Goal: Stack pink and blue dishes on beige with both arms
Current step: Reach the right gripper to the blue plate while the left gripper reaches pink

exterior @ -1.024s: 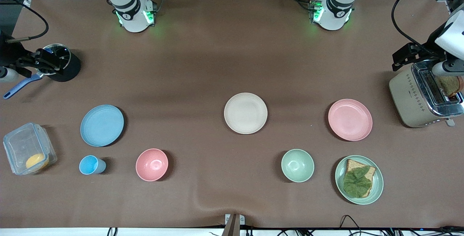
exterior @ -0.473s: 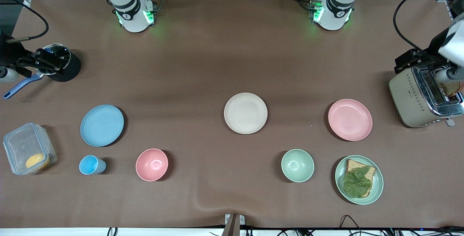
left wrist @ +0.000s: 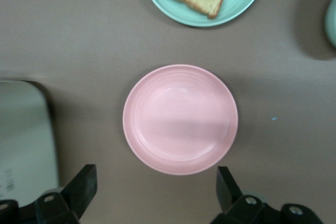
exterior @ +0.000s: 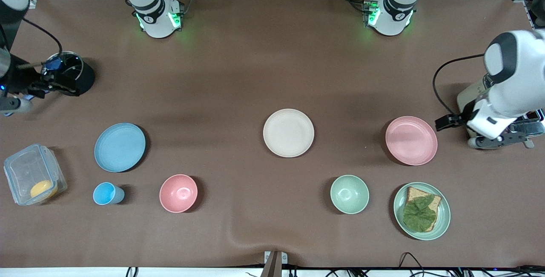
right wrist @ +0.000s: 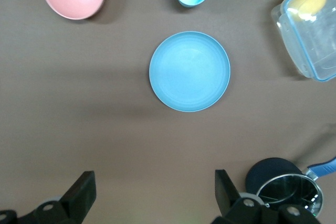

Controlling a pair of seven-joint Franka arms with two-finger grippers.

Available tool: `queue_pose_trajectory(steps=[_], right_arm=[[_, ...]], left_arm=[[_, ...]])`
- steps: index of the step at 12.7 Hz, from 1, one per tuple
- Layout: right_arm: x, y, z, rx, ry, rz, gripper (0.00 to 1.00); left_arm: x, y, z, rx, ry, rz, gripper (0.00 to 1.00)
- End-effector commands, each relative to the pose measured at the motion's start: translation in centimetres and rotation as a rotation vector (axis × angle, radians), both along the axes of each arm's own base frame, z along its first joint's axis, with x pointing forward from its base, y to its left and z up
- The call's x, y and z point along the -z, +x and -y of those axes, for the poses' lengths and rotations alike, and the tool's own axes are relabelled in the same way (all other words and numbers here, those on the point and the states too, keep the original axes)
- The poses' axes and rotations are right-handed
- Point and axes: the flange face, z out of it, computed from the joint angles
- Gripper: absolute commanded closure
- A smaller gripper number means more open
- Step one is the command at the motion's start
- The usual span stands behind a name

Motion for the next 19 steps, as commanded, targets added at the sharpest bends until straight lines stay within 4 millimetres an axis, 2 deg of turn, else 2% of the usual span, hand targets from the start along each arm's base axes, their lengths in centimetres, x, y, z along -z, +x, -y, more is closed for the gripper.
queue_pose_trajectory(steps=[1, 3, 4, 8, 11, 13, 18, 19], right_arm=[[6.5, 2.3, 2.7, 0.004, 0.001, -0.052, 0.00], [11.5, 3.5, 5.0, 0.007, 0.012, -0.063, 0.00], [13.4, 4.1, 5.7, 0.000, 0.012, -0.054, 0.00], [19.4, 5.5, 7.1, -0.042, -0.058, -0.012, 0.00], [24.1, 4.1, 8.7, -0.043, -0.084, 0.064, 0.00], [27.4, 3.6, 10.5, -0.017, -0.075, 0.042, 0.00], [32.5, 2.7, 11.5, 0.013, -0.043, -0.035, 0.00], [33.5, 2.5, 11.7, 0.020, -0.036, -0.048, 0.00]], left_arm=[[4.0, -1.8, -2.7, -0.058, -0.013, 0.009, 0.00], [8.3, -1.5, -4.8, -0.077, -0.022, -0.011, 0.00], [9.7, -1.5, -5.6, -0.091, -0.026, -0.017, 0.00], [15.5, -1.1, -7.2, -0.137, -0.047, -0.025, 0.00], [17.0, -1.4, -8.2, -0.153, -0.052, -0.036, 0.00], [17.7, -1.5, -8.5, -0.158, -0.055, -0.040, 0.00], [18.2, -1.3, -8.5, -0.154, -0.057, -0.044, 0.34], [18.3, -1.3, -8.4, -0.151, -0.058, -0.046, 0.46]])
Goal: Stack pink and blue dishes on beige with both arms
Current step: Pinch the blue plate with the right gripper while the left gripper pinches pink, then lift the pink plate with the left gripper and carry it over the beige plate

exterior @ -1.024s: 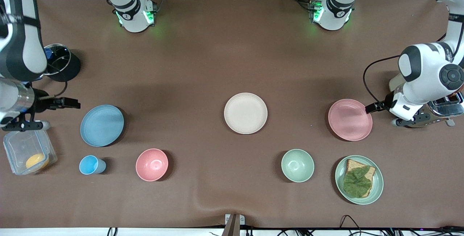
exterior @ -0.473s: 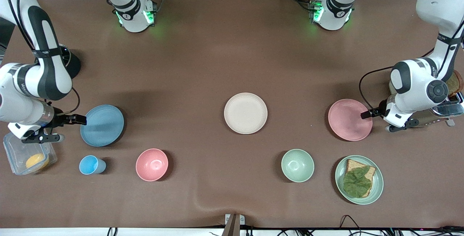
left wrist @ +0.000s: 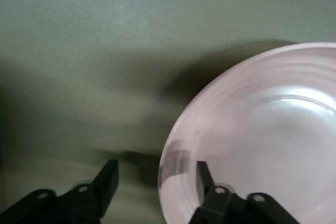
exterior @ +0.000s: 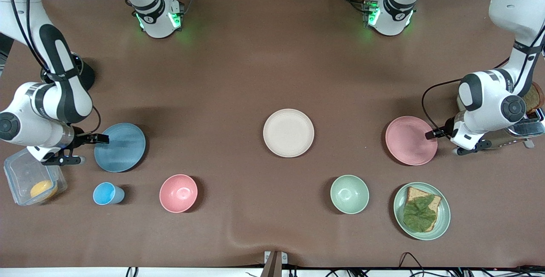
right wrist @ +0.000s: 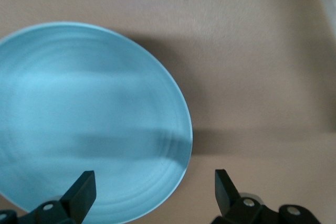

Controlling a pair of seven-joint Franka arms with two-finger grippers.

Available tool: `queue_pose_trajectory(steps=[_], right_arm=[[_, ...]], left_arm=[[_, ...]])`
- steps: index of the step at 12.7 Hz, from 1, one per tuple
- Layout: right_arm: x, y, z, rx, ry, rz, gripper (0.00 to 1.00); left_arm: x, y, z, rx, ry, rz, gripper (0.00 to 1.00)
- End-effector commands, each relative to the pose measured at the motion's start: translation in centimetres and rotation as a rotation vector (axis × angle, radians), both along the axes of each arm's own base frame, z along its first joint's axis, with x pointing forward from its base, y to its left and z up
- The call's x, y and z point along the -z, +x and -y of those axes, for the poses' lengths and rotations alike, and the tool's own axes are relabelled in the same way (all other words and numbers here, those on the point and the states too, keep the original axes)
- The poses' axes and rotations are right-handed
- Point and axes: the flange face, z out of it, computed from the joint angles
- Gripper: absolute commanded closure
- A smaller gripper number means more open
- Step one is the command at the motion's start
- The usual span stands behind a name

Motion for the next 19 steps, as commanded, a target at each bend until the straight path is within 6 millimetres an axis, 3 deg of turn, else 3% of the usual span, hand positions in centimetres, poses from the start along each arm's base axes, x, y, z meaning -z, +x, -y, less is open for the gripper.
queue_pose_trajectory(steps=[1, 3, 5, 7, 8, 10, 12, 13, 14, 17, 18, 19], right_arm=[[2.3, -0.2, 1.0, 0.013, 0.017, -0.019, 0.00], [2.7, -0.1, 1.4, 0.017, 0.019, -0.021, 0.00], [3.2, -0.1, 1.6, 0.020, 0.020, -0.022, 0.00], [3.4, 0.2, 1.9, 0.024, 0.017, 0.002, 0.00], [3.8, 0.1, 2.2, 0.028, 0.018, 0.003, 0.00], [4.1, 0.2, 2.4, 0.030, 0.015, 0.024, 0.02], [4.2, 0.1, 2.7, 0.036, 0.015, 0.021, 0.46], [4.2, 0.1, 2.7, 0.035, 0.016, 0.021, 0.87], [4.1, 0.1, 2.8, 0.035, 0.015, 0.022, 1.00], [4.2, 0.0, 2.7, 0.037, 0.016, 0.020, 1.00], [4.2, 0.1, 2.7, 0.036, 0.017, 0.020, 1.00], [4.2, 0.1, 2.6, 0.035, 0.017, 0.020, 1.00]], left_arm=[[0.0, 0.6, 0.4, 0.005, -0.020, 0.017, 0.64], [-0.1, 0.7, 0.7, 0.023, -0.021, 0.019, 1.00], [-1.3, 1.2, 0.8, 0.047, -0.013, 0.030, 1.00], [-4.3, 1.3, 1.9, 0.206, -0.033, 0.026, 1.00], [-6.7, 1.5, 2.5, 0.239, -0.039, 0.025, 1.00], [-13.1, 3.3, 6.2, 0.295, -0.064, -0.006, 1.00], [-18.1, 4.8, 9.9, 0.320, -0.142, -0.047, 1.00], [-19.7, 5.6, 12.8, 0.326, -0.172, -0.030, 1.00], [-20.4, 5.6, 16.7, 0.327, -0.185, -0.028, 1.00], [-18.7, 5.1, 28.9, 0.360, -0.212, -0.016, 1.00], [-17.1, 4.1, 33.4, 0.342, -0.210, -0.033, 1.00], [-15.4, 3.7, 36.7, 0.296, -0.213, -0.035, 1.00]])
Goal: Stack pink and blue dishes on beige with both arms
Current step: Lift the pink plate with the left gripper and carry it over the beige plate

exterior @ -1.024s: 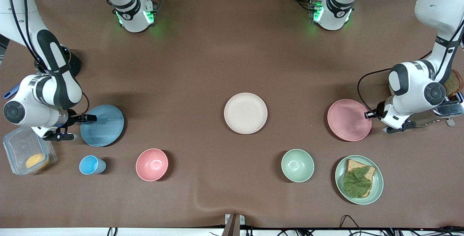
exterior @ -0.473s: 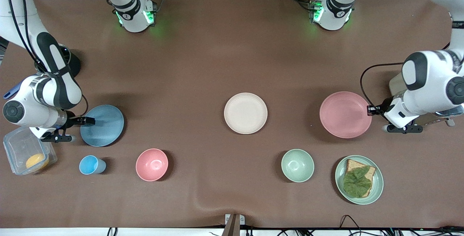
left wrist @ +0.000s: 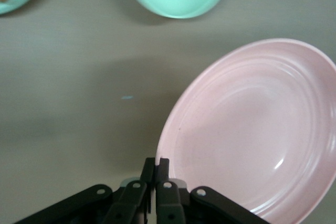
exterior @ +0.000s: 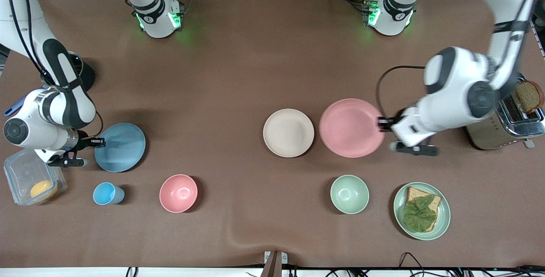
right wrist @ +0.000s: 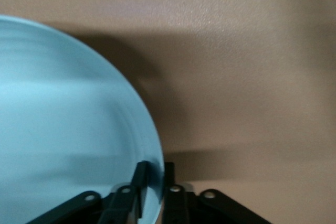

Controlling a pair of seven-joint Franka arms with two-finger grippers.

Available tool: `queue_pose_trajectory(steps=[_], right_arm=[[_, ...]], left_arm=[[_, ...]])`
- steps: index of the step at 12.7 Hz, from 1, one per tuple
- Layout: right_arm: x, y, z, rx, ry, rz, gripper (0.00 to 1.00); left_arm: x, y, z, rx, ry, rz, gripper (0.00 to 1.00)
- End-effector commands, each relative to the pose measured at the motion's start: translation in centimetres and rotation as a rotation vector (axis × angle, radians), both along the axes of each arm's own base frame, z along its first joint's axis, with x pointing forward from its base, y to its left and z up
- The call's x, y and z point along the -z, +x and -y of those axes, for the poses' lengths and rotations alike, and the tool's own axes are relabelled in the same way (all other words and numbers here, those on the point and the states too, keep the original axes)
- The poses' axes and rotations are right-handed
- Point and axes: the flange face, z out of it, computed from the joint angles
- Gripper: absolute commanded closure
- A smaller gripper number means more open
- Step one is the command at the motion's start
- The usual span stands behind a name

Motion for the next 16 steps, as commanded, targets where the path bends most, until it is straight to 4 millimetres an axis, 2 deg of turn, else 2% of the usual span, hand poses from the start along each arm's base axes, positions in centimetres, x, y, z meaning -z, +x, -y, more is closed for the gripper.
queue_pose_trajectory(steps=[1, 3, 6, 10, 13, 16], right_arm=[[0.4, 0.1, 0.2, -0.002, 0.012, 0.003, 1.00], [0.0, 0.3, 0.1, -0.005, 0.012, 0.009, 1.00], [-1.6, 1.0, -0.3, -0.011, 0.007, 0.022, 1.00], [-4.7, 2.5, -0.3, -0.016, 0.008, -0.013, 1.00], [-8.2, 3.9, -0.8, -0.016, 0.026, -0.072, 1.00], [-9.0, 3.6, -1.6, 0.049, 0.134, -0.123, 1.00]], left_arm=[[4.2, 0.0, 8.6, -0.100, -0.034, -0.019, 1.00], [7.0, -0.1, 11.5, -0.141, -0.054, -0.013, 1.00], [10.0, -0.1, 11.7, -0.146, -0.055, -0.036, 1.00], [12.2, -1.5, 11.6, -0.164, -0.018, -0.080, 1.00], [12.5, -2.3, 11.8, -0.166, -0.001, -0.092, 1.00], [13.2, -3.5, 11.6, -0.159, 0.018, -0.111, 1.00]])
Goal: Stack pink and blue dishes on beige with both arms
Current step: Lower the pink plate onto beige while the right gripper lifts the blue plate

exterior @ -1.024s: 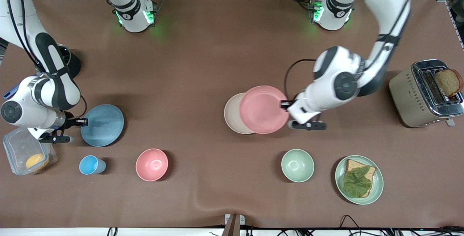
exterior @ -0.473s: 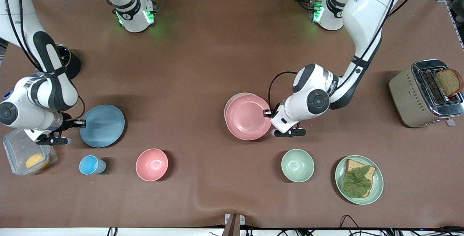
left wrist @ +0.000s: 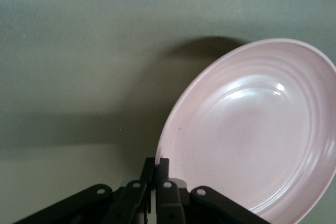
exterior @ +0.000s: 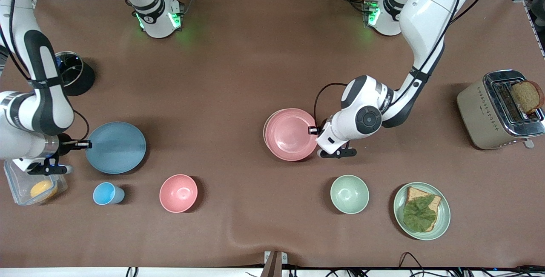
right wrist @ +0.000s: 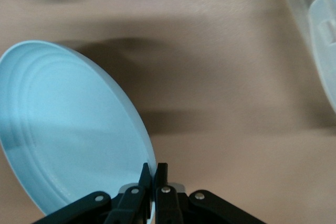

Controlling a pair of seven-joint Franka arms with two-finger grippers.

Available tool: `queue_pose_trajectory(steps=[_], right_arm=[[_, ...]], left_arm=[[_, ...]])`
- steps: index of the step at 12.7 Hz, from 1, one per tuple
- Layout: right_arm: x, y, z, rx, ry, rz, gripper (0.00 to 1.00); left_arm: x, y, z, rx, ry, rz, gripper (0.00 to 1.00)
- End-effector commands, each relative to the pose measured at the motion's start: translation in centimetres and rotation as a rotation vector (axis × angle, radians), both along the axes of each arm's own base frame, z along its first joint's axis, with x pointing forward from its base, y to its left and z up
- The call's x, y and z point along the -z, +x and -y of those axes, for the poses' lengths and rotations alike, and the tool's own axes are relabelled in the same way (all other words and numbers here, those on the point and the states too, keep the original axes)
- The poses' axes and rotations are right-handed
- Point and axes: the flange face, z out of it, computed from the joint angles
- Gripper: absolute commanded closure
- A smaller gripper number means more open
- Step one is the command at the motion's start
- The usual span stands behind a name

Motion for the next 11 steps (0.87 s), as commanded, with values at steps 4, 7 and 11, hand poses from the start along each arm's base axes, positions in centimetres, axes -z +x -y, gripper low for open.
queue_pose_trajectory(steps=[4, 7, 11], right_arm=[[-0.1, -0.8, -1.2, 0.101, 0.164, -0.075, 1.00], [0.5, -1.3, -1.9, 0.160, 0.245, -0.118, 1.00], [0.5, -1.8, -3.8, 0.229, 0.321, -0.189, 1.00]], left_arm=[[-0.1, -1.8, 1.5, 0.004, 0.028, -0.006, 1.00], [0.0, -1.9, 2.1, -0.003, 0.035, 0.005, 1.00], [0.4, -1.8, 2.1, -0.006, 0.033, 0.006, 1.00]])
